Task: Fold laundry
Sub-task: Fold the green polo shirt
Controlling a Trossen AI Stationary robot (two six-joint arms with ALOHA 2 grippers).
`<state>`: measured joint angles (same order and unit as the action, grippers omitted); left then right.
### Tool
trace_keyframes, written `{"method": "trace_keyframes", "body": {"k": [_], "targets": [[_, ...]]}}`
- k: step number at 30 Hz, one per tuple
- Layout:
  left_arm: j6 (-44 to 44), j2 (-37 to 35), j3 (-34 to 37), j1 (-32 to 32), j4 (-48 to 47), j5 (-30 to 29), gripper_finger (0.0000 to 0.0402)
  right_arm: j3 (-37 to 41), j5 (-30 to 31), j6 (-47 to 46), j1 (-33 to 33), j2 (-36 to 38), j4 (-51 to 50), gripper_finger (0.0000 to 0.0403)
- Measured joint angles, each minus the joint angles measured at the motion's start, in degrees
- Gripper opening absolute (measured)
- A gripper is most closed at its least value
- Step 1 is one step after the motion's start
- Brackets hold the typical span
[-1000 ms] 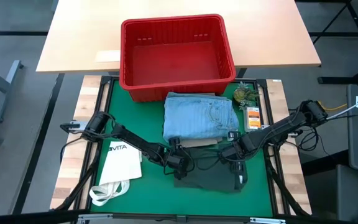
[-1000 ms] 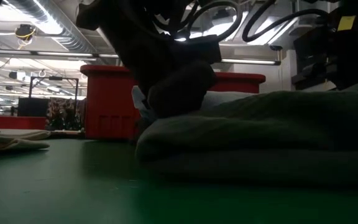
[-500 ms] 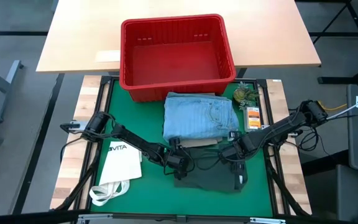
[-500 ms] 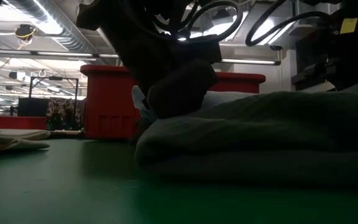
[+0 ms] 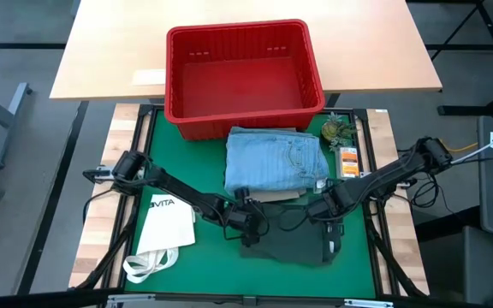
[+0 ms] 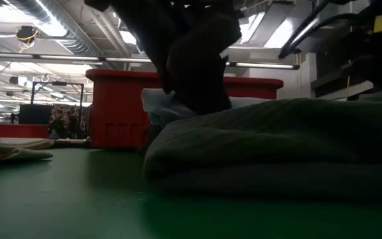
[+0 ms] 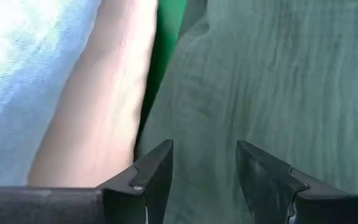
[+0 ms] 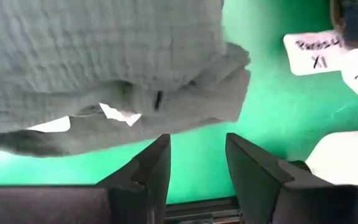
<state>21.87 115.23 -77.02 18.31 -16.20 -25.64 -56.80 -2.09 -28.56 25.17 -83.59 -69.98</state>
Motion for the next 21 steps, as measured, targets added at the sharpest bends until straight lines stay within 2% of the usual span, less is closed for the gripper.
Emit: {"method": "trace_keyframes", "body": {"k": [6,10,16,21], "targets": [[-0.05,-2.56,-0.03,0.05,-1.11,0.06,0.0169,-1.78,-0.46,-0.13,0.15,0.16,-0.11,0.0156],[0.04,-3.8,-0.03,0.79,-1.09,1.23,0.0169,-3.38,-0.53,-1.82,2.55,0.19,0.12,0.0156],[0.12,-4.13,-0.03,3.36,-0.96,5.0,0.0169,-4.49,-2.04,-11.45,10.29,0.19,1.79,0.0156],[0.43,-4.16,-0.03,6.6,-0.45,7.49,0.0169,-4.5,-0.75,-17.93,18.64,0.15,10.55,0.0156]]}}
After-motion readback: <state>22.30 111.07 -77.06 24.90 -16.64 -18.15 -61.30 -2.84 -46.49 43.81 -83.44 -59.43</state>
